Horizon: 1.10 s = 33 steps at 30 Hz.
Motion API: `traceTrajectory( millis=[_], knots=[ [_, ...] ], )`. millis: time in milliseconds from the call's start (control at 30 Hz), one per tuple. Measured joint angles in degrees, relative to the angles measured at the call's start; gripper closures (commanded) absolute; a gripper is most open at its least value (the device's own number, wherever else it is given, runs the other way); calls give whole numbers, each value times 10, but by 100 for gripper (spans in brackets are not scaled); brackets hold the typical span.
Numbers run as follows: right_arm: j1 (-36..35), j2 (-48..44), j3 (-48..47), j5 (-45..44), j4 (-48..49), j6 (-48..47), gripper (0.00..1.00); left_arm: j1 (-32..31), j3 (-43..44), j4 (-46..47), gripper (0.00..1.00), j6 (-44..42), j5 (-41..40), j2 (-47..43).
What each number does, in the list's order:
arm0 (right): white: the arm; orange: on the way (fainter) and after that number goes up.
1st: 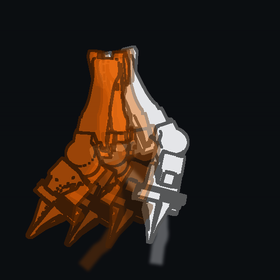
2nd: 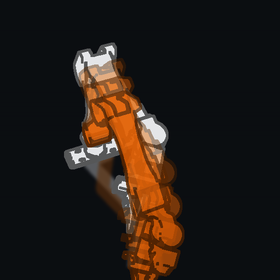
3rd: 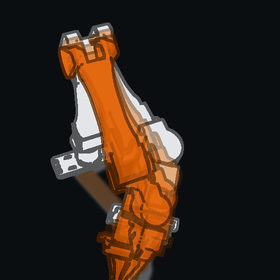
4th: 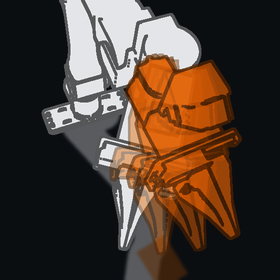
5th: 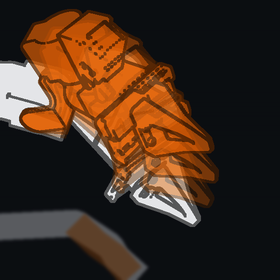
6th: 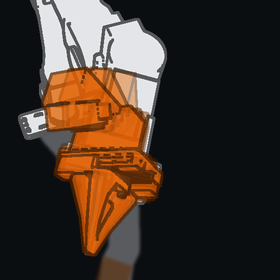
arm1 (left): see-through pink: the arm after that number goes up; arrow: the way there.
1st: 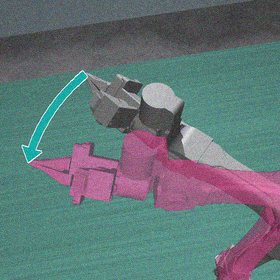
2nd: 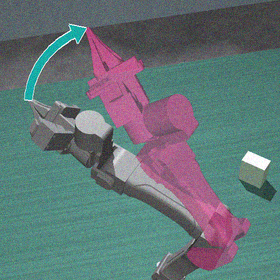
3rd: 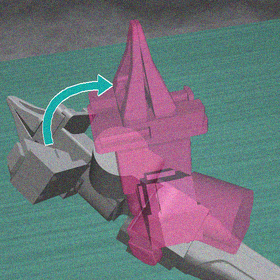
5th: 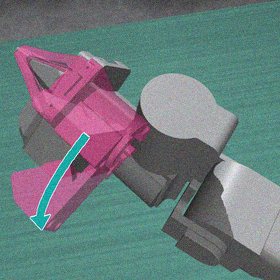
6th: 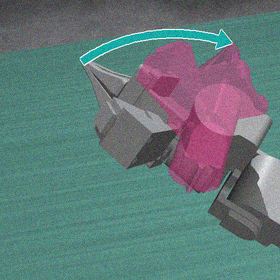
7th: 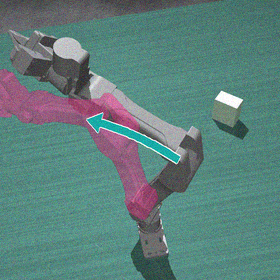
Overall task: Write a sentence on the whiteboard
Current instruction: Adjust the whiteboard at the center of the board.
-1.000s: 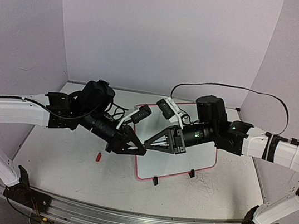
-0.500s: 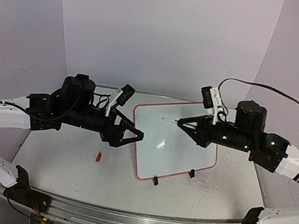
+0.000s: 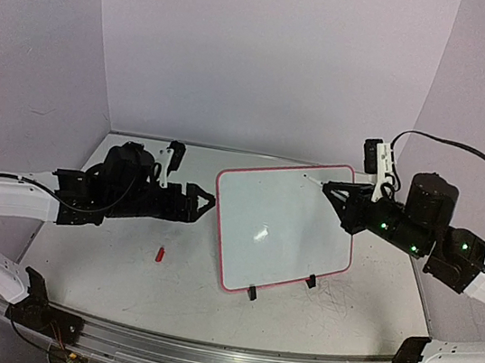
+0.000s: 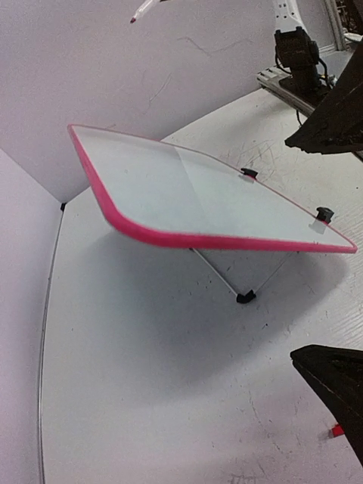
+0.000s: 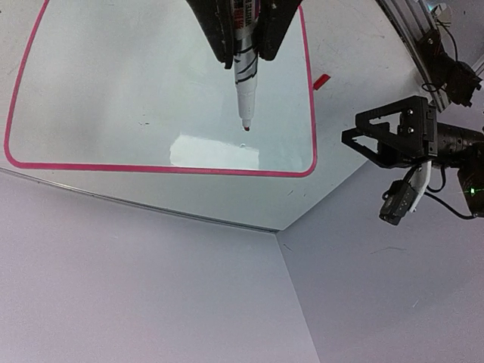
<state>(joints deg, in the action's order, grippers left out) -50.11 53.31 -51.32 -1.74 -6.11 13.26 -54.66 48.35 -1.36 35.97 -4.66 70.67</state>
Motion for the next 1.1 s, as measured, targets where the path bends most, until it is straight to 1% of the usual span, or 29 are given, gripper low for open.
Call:
traceTrajectory(
  millis=[200,367,467,567,700,833,1000,1100],
  knots=[
    [0,-26,12,-53,-20,10,100,14,-29,39,8,30,2,5],
    [0,-40,17,-70,-26,12,100,14,-29,71,9,32,0,32],
    [0,-30,17,-70,-26,5,100,14,-32,96,19,38,-1,52],
    [0,-10,17,-72,-27,-8,100,14,-37,124,25,45,-1,66],
    [0,22,17,-73,-29,-36,100,14,-38,159,27,46,-1,88],
    [-2,42,18,-55,-25,-69,100,14,-38,183,31,46,-1,108],
    [-5,50,18,-26,7,-101,100,14,-38,207,34,45,1,133],
    [-5,71,18,-6,22,-109,100,14,-38,218,39,45,5,146]
  ],
)
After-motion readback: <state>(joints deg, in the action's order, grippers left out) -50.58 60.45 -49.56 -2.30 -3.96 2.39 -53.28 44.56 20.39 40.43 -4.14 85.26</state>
